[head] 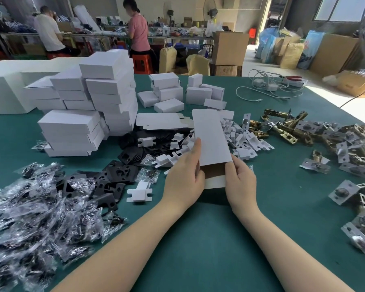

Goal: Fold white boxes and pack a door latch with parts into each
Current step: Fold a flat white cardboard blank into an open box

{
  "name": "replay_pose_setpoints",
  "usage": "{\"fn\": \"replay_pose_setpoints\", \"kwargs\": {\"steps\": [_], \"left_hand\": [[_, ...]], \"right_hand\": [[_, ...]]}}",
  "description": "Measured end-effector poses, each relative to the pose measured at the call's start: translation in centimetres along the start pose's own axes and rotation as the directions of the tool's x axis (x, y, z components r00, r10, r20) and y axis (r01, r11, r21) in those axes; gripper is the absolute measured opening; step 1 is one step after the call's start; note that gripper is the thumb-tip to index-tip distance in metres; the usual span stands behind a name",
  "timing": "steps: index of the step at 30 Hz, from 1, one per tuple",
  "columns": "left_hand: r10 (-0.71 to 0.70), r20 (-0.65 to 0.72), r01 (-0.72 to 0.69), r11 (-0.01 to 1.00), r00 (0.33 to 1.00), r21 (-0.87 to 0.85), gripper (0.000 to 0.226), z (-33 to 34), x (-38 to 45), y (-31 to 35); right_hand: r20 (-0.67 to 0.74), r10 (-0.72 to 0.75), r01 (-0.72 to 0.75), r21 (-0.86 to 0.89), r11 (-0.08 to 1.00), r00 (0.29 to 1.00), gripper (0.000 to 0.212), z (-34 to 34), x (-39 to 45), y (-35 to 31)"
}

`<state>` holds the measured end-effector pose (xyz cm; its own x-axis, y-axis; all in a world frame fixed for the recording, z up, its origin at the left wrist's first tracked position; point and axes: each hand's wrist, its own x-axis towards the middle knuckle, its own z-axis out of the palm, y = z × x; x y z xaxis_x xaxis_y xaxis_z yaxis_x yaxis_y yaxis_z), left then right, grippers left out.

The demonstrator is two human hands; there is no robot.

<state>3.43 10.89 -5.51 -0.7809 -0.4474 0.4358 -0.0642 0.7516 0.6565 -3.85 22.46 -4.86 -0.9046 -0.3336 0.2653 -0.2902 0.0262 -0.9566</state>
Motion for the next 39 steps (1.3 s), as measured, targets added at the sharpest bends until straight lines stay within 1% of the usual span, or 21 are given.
{"fn": "replay_pose_setpoints", "kwargs": {"steps": [3,5,6,7,8,9,11,12,15,17,19,21,23,24,26,29,31,33,35,37,39], "left_hand": [[0.058,0.008,-0.058,0.997,0.998,0.058,0.073,0.1,0.2,0.2],[0.033,0.035,-0.035,0.997,0.999,0.068,0.08,-0.1,0.2,0.2],[0.001,0.055,-0.002,1.0,0.998,0.022,0.084,-0.3,0.2,0.3],[-0.03,0.066,0.034,0.998,0.997,-0.055,0.083,-0.4,0.4,0.4],[-0.06,0.057,0.068,0.986,0.997,-0.15,0.074,-0.6,0.6,0.5],[-0.088,0.032,0.093,0.963,0.996,-0.254,0.058,-0.8,1.0,0.5],[-0.161,-0.022,0.132,0.873,0.987,-0.469,0.019,-1.2,1.6,0.2],[-0.204,-0.026,0.154,0.81,0.979,-0.565,0.01,-1.5,1.9,0.0],[-0.313,0.02,0.228,0.643,0.949,-0.731,0.014,-2.0,2.3,-0.2],[-0.341,0.052,0.26,0.6,0.939,-0.757,0.023,-2.2,2.5,-0.4],[-0.312,0.124,0.289,0.566,0.942,-0.772,0.039,-2.3,2.5,-0.5],[-0.289,0.221,0.35,0.546,0.931,-0.761,0.051,-2.3,2.4,-0.4],[-0.302,0.259,0.392,0.57,0.917,-0.722,0.059,-2.1,2.4,-0.1],[-0.308,0.255,0.394,0.586,0.917,-0.708,0.057,-1.9,2.3,0.1],[-0.311,0.242,0.388,0.607,0.919,-0.694,0.043,-1.8,2.3,0.2],[-0.329,0.202,0.372,0.616,0.923,-0.694,0.007,-1.6,2.2,0.4],[-0.33,0.122,0.327,0.691,0.936,-0.645,0.019,-1.5,2.1,0.5],[-0.28,0.025,0.248,0.803,0.96,-0.542,0.029,-1.4,1.9,0.5],[-0.226,-0.055,0.181,0.885,0.973,-0.429,0.036,-1.3,1.6,0.3],[-0.191,-0.105,0.146,0.931,0.976,-0.335,0.038,-1.3,1.4,0.0],[-0.18,-0.123,0.139,0.948,0.976,-0.286,0.038,-1.2,1.4,-0.1]], "right_hand": [[-0.017,0.047,-0.045,0.125,0.991,0.999,0.029,-0.2,0.2,-0.1],[0.0,0.06,-0.06,0.154,0.986,0.998,0.029,-0.5,0.4,0.0],[0.017,0.054,-0.056,0.149,0.987,0.998,0.028,-0.6,0.4,0.0],[0.039,0.045,-0.05,0.143,0.988,0.998,0.027,-0.6,0.4,0.1],[0.067,0.035,-0.044,0.14,0.989,0.997,0.027,-0.6,0.4,0.1],[0.101,0.028,-0.043,0.148,0.988,0.994,0.026,-0.5,0.4,0.2],[0.176,0.017,-0.05,0.184,0.982,0.984,0.026,-0.3,0.3,0.2],[0.22,0.016,-0.06,0.197,0.979,0.975,0.027,-0.3,0.3,0.4],[0.377,0.042,-0.133,0.217,0.967,0.925,0.032,-0.8,0.8,0.9],[0.41,0.102,-0.211,0.232,0.95,0.907,0.034,-1.0,1.2,0.8],[0.337,0.175,-0.265,0.244,0.933,0.925,0.026,-1.0,1.6,0.5],[0.224,0.22,-0.274,0.249,0.929,0.949,0.03,-0.9,1.6,0.5],[0.15,0.206,-0.235,0.203,0.951,0.967,0.034,-0.9,1.5,0.7],[0.128,0.179,-0.198,0.162,0.967,0.976,0.036,-0.9,1.4,0.8],[0.103,0.102,-0.11,0.07,0.991,0.989,0.038,-0.9,1.4,0.9],[0.099,0.032,-0.033,0.005,0.999,0.995,0.037,-0.6,1.3,0.6],[0.108,0.024,-0.024,-0.003,1.0,0.994,0.04,-0.4,0.9,0.5],[0.097,0.013,-0.007,-0.057,0.998,0.995,0.043,-0.2,0.6,0.4],[0.094,-0.008,0.021,-0.137,0.99,0.996,0.043,-0.2,0.4,0.3],[0.096,-0.026,0.043,-0.18,0.983,0.995,0.041,-0.1,0.4,0.2],[0.105,-0.032,0.053,-0.202,0.978,0.994,0.042,0.1,0.4,0.1]]}}
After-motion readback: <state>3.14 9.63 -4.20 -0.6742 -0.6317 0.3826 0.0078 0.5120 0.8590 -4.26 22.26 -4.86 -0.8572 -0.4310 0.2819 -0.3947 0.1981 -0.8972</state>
